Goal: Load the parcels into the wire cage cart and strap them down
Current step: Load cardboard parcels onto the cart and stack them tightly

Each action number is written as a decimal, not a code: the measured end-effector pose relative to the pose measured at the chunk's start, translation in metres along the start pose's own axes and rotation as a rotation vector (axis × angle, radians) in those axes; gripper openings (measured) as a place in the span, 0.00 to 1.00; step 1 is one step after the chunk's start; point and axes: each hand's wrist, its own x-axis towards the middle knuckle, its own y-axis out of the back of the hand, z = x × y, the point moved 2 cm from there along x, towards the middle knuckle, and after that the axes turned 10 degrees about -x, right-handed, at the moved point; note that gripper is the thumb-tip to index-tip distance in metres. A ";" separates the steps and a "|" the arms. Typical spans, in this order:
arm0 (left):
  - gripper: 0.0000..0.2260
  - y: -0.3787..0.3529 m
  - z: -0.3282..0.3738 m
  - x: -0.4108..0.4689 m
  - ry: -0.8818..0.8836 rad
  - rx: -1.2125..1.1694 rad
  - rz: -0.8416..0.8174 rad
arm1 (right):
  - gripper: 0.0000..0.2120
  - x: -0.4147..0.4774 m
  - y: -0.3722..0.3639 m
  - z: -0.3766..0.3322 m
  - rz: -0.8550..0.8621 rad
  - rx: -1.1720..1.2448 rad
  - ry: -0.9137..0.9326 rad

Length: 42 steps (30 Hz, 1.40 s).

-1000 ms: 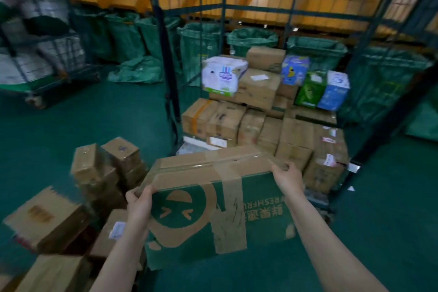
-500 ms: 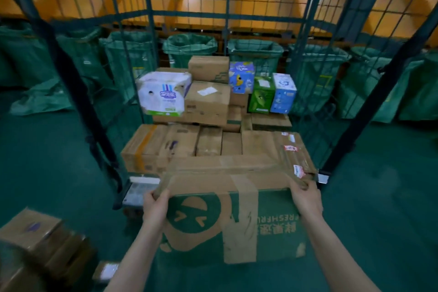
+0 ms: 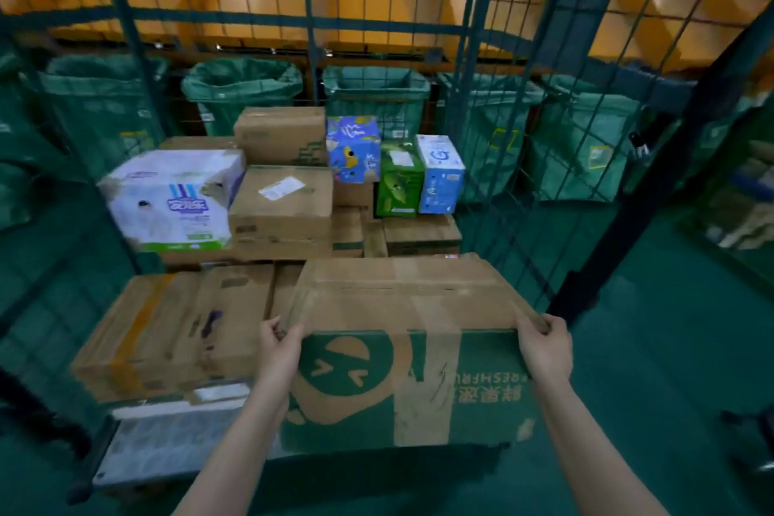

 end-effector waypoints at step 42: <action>0.15 -0.298 0.053 0.471 -0.055 0.348 -0.075 | 0.17 0.480 -0.291 -0.122 -0.279 0.044 -0.071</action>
